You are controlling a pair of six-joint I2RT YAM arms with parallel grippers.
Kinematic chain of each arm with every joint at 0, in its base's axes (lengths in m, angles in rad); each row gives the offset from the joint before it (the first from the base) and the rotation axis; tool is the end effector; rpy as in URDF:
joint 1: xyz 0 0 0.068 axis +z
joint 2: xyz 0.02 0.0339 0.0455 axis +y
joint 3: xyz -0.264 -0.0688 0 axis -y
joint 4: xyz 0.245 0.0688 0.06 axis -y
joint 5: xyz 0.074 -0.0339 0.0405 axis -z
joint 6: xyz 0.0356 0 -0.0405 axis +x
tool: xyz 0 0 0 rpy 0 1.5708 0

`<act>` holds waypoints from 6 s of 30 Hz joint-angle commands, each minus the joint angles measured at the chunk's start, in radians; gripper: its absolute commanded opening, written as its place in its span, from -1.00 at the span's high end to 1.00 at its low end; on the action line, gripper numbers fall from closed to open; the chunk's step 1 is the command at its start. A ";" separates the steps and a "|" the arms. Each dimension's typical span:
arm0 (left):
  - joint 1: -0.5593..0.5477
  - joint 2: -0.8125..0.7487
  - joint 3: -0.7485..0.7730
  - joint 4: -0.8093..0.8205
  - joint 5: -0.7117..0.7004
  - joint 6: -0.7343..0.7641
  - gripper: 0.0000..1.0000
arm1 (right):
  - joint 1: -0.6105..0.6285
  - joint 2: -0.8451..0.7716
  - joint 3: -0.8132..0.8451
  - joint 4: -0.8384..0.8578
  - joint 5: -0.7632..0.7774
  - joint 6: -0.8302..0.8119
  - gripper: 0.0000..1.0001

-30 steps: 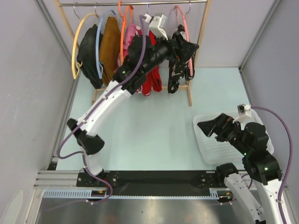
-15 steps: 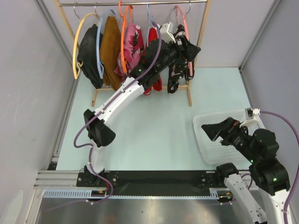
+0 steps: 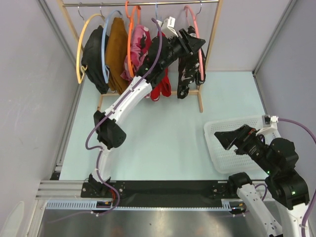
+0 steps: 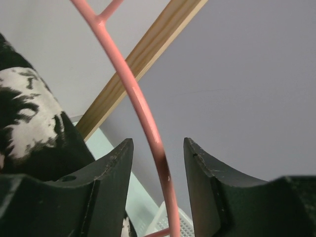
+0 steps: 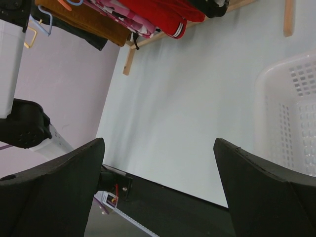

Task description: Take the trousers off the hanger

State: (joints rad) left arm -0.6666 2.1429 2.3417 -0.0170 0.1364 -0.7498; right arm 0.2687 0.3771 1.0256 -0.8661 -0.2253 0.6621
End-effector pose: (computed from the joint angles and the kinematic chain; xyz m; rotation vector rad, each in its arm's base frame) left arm 0.3890 -0.3122 0.4624 0.0609 1.5127 -1.2567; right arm 0.0362 0.0182 0.3830 0.1978 1.8574 0.8585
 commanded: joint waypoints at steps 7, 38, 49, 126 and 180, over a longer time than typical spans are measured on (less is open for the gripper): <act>0.022 0.026 0.105 0.112 0.114 -0.066 0.41 | -0.005 -0.006 0.050 -0.007 0.001 0.008 -0.99; 0.044 -0.164 0.062 0.215 0.427 -0.028 0.99 | -0.006 0.048 0.083 0.009 -0.039 -0.016 -0.99; 0.030 -0.488 -0.332 0.114 0.404 -0.075 0.99 | -0.016 0.105 0.016 0.038 -0.017 -0.197 -0.99; -0.021 -1.072 -1.022 -0.089 0.085 -0.530 0.99 | 1.009 0.760 0.074 1.662 1.106 -0.878 1.00; -0.021 -1.058 -1.099 -0.072 0.045 -0.313 0.99 | 0.920 0.597 0.529 1.133 1.273 -1.083 1.00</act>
State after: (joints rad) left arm -0.6945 1.1442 1.2022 -0.0811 0.2359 -1.1370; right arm 1.2263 0.9569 1.3552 0.2016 1.0954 -0.3168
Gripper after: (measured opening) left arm 0.040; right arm 0.113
